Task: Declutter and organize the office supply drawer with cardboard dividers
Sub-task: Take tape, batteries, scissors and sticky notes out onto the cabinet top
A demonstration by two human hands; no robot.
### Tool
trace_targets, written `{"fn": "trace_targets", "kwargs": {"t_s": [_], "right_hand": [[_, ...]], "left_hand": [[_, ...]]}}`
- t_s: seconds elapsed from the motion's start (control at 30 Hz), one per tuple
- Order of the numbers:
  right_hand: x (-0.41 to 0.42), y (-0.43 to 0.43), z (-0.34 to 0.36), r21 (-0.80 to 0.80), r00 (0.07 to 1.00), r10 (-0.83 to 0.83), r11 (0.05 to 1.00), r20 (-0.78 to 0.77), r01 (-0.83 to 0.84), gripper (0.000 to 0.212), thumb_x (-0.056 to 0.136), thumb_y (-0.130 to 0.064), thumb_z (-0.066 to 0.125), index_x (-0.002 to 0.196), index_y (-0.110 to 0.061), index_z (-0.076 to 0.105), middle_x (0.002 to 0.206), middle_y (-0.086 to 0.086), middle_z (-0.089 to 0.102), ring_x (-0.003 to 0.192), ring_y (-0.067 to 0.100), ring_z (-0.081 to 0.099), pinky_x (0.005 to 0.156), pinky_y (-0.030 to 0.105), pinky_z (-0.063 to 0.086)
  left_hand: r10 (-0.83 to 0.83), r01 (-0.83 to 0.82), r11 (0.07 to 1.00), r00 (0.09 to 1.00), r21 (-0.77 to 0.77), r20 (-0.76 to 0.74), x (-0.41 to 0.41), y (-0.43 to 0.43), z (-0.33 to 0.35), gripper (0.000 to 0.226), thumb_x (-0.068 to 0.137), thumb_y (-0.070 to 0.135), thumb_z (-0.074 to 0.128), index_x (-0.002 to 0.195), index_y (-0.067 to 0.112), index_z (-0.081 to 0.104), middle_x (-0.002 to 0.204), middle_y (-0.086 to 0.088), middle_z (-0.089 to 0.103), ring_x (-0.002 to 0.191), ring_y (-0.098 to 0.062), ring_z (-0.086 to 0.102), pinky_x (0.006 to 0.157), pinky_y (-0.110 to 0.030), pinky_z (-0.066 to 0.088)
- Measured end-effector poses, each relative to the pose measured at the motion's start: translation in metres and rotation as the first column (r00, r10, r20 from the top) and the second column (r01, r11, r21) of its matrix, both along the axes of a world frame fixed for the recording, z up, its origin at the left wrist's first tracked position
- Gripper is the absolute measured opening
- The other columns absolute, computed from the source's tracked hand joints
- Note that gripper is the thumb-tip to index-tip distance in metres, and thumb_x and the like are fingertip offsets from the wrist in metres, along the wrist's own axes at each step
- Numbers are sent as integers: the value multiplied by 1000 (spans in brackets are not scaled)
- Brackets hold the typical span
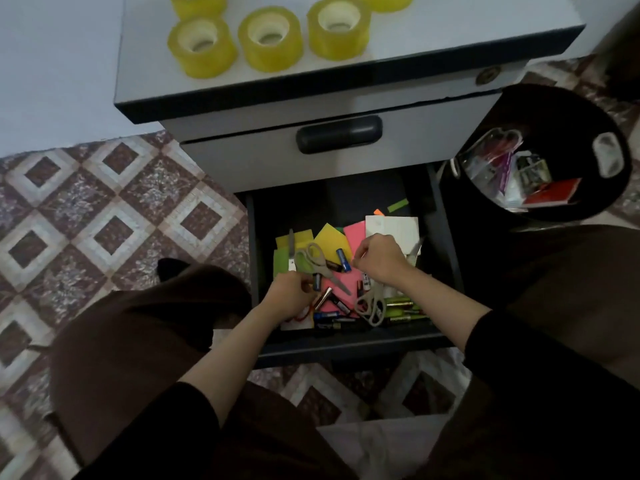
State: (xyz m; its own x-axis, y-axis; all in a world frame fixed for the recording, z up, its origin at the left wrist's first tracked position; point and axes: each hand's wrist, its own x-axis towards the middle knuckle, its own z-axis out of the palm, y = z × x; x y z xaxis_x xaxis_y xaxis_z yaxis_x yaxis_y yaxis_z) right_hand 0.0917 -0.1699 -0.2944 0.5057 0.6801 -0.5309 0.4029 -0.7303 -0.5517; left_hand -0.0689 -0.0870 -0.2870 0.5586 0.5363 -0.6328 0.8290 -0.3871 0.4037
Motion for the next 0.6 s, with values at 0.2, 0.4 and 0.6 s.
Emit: {"fn": "trace_targets", "kwargs": {"t_s": [0.2, 0.4, 0.6], "right_hand": [[-5, 11, -22, -124, 999, 23, 992, 32, -19, 27, 83, -20, 63, 97, 3, 66, 98, 20, 64, 92, 34, 61, 68, 30, 46], [-11, 22, -28, -165, 992, 99, 983, 80, -84, 21, 86, -20, 62, 93, 0, 64, 92, 16, 60, 90, 32, 60, 64, 29, 39], [-16, 31, -29, -189, 978, 142, 975, 153, -112, 23, 89, -22, 60, 99, -1, 60, 103, 15, 60, 96, 32, 59, 66, 30, 39]], "left_hand": [[42, -42, 999, 998, -9, 40, 12, -1, -18, 30, 90, 11, 52, 119, 5, 60, 110, -16, 64, 100, -27, 59, 70, -20, 38], [117, -119, 993, 987, 14, 107, 18, 2, -25, 32, 86, 4, 55, 118, 2, 60, 105, -18, 67, 96, -29, 61, 74, -26, 44], [223, -228, 973, 970, 47, 91, 24, 3, -37, 23, 86, 15, 61, 103, -1, 62, 96, -18, 67, 91, -30, 63, 72, -30, 48]]}}
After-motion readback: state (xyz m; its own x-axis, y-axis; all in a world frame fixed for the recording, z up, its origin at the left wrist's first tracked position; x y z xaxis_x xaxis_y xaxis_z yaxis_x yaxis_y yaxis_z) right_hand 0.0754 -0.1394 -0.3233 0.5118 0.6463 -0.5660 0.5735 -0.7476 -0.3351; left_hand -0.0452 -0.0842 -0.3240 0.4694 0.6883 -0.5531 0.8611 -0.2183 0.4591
